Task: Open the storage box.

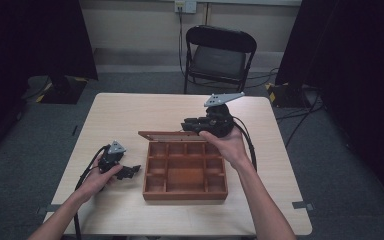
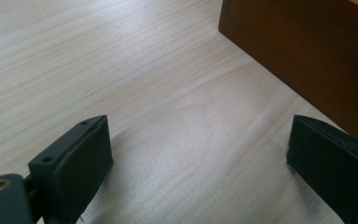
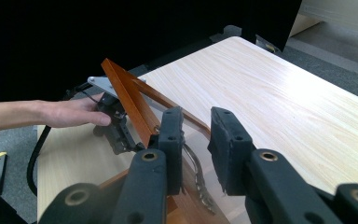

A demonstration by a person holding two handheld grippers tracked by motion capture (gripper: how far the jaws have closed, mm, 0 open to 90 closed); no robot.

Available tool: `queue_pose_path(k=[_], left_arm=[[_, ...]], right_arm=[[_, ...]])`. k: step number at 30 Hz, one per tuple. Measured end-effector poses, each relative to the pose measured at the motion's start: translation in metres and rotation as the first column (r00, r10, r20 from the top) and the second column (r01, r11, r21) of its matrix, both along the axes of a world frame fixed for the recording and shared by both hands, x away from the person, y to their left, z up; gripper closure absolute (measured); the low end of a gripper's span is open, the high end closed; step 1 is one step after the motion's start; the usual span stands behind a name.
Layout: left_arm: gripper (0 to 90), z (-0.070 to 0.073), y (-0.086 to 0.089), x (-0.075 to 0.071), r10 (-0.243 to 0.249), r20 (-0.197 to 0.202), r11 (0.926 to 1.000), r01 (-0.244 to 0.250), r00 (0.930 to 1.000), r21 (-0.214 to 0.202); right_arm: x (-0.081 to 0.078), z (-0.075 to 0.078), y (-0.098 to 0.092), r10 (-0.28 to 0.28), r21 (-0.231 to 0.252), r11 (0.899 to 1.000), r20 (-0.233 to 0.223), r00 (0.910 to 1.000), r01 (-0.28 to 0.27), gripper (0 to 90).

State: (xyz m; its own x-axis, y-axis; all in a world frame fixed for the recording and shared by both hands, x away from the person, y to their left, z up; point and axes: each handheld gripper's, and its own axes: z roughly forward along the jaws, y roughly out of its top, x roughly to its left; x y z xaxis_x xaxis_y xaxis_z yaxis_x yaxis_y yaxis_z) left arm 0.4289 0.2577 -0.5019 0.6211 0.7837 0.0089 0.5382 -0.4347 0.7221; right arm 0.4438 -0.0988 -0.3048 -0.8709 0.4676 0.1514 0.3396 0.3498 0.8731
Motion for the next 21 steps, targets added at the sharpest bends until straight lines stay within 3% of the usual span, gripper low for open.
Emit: queue_pose_path(k=[21], left_arm=[[5.9,0.0,-0.0001,0.0,0.001,0.0,1.0,-0.001,1.0,-0.001]], right_arm=[[0.0007,0.0007,0.0008,0.001,-0.005,1.0,-0.002,1.0,-0.001,75.0]])
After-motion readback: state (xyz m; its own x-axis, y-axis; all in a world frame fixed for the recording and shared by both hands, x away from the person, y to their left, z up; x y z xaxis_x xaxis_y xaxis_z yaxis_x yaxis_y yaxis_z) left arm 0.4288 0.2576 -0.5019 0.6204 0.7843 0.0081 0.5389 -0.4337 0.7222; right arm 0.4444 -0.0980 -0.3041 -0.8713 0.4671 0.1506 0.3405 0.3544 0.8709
